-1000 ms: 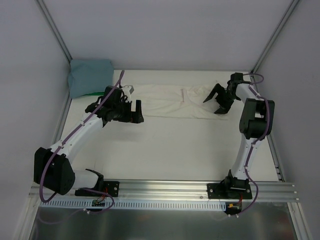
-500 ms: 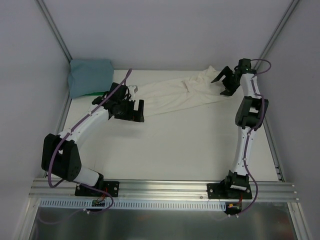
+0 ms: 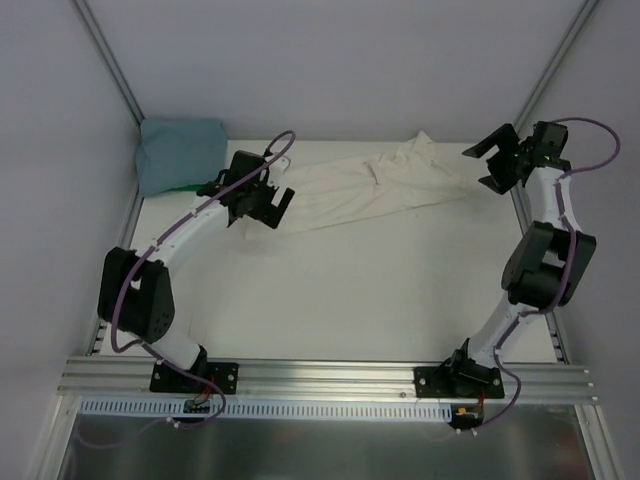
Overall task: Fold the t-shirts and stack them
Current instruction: Rotate the tshirt 90 degrees
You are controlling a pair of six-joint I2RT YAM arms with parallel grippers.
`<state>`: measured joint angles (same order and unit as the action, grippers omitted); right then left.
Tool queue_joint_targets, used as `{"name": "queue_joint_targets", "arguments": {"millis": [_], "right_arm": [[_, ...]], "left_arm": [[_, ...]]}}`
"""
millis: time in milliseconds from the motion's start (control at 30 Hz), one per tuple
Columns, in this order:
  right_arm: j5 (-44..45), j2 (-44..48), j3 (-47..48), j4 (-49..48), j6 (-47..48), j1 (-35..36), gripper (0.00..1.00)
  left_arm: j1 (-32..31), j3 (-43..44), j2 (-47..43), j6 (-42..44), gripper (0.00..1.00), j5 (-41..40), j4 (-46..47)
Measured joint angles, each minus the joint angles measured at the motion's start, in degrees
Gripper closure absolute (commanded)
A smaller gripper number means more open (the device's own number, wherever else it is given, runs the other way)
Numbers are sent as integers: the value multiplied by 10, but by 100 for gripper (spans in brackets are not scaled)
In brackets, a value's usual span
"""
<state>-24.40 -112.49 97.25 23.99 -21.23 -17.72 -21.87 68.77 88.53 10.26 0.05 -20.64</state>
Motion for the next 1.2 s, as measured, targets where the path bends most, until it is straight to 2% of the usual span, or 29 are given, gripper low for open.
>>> {"name": "queue_joint_targets", "arguments": {"millis": [233, 333, 400, 533, 667, 800, 967, 1200], "right_arm": [[-93, 353, -276, -58, -3, 53, 0], [-129, 449, -389, -37, 3, 60, 0], [-143, 489, -433, 24, 26, 60, 0], [-157, 551, -448, 100, 56, 64, 1], [-173, 633, -449, 127, 66, 72, 1], [-183, 671, -452, 141, 67, 74, 1], [-185, 673, -456, 151, 67, 74, 1], [-186, 676, -456, 153, 66, 74, 1]], "left_arm": [[-2, 114, 186, 106, 1, -82, 5], [-3, 153, 259, 134, 1, -95, -3], [-3, 166, 286, 144, 1, -97, -11], [-2, 219, 320, 153, 1, -97, -35], [-2, 283, 361, 143, 1, -80, -87], [-2, 327, 386, 122, 1, -63, -140], [-6, 314, 379, 87, 1, -40, -172], [-56, 216, 324, 28, 1, 2, -187]]}}
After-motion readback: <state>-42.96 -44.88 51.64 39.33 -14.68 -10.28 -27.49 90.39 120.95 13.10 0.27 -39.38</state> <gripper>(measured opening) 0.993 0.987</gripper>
